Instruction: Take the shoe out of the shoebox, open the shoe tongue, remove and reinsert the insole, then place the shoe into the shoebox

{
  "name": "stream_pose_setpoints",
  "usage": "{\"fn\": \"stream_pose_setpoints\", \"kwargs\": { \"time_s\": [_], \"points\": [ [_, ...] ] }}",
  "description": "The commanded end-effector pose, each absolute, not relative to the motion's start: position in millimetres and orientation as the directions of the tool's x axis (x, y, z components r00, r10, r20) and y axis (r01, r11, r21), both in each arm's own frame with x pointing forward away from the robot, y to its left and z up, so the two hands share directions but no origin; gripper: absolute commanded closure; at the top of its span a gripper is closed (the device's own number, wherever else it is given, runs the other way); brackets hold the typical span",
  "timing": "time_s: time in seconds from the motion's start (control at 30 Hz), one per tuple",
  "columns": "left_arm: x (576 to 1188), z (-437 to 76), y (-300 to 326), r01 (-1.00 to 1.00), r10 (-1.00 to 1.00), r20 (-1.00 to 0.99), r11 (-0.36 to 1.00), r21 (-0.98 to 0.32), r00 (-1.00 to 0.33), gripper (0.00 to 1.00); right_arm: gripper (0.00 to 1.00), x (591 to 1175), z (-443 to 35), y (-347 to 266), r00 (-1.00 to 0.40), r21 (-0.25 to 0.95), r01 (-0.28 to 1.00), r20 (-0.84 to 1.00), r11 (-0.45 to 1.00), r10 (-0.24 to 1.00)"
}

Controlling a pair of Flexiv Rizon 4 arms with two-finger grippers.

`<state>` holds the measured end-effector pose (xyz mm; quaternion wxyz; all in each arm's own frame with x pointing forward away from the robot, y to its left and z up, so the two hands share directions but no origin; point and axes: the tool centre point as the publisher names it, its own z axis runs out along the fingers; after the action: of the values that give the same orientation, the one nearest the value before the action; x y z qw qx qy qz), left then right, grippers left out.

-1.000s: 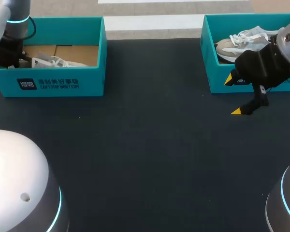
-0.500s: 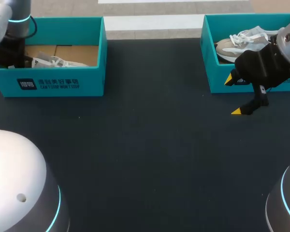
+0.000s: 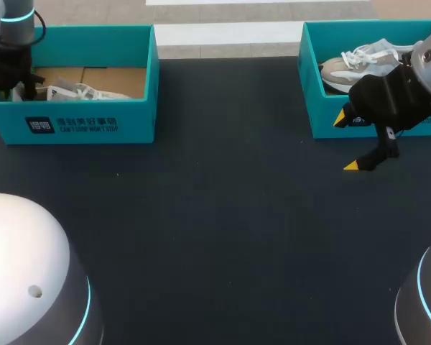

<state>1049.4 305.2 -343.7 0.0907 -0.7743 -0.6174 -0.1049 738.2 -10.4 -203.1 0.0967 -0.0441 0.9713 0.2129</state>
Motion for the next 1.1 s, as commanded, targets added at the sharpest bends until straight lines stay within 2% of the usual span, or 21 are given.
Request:
{"fn": "stream_pose_setpoints", "kwargs": {
  "time_s": [0.03, 0.13, 0.43, 0.6, 0.83, 0.97, 1.07, 1.1],
  "points": [
    [1046, -336, 306, 0.974, 0.939, 0.264, -0.226, -0.004, 0.219, 0.27, 0.00, 739, -204, -9, -0.978, 0.403, -0.126, -0.205, 0.907, -0.045],
    [1046, -330, 305, 0.972, 0.944, 0.242, -0.233, 0.004, 0.225, 0.23, 0.00, 739, -204, -9, -0.978, 0.403, -0.126, -0.205, 0.907, -0.045],
    [1052, -305, 300, 0.974, 0.963, 0.164, -0.224, 0.045, 0.214, 0.22, 0.00, 739, -204, -9, -0.978, 0.403, -0.126, -0.205, 0.907, -0.045],
    [1054, -281, 299, 0.981, 0.980, 0.085, -0.183, 0.062, 0.178, 0.26, 0.00, 739, -204, -9, -0.978, 0.403, -0.126, -0.205, 0.907, -0.045],
    [1040, -230, 314, 0.996, 0.996, -0.044, -0.080, 0.049, 0.082, 0.25, 0.00, 739, -204, -9, -0.978, 0.403, -0.126, -0.205, 0.907, -0.045],
    [1031, -207, 325, 0.999, 0.996, -0.074, -0.036, 0.039, 0.039, 0.18, 0.00, 739, -204, -9, -0.978, 0.403, -0.126, -0.205, 0.907, -0.045],
    [1024, -198, 331, 0.999, 0.995, -0.096, -0.026, 0.034, 0.029, 0.04, 0.00, 739, -204, -9, -0.978, 0.403, -0.126, -0.205, 0.907, -0.045],
    [1024, -197, 331, 1.000, 0.995, -0.101, -0.020, 0.023, 0.022, 0.04, 0.00, 739, -204, -9, -0.978, 0.403, -0.126, -0.205, 0.907, -0.045]
  ]
}}
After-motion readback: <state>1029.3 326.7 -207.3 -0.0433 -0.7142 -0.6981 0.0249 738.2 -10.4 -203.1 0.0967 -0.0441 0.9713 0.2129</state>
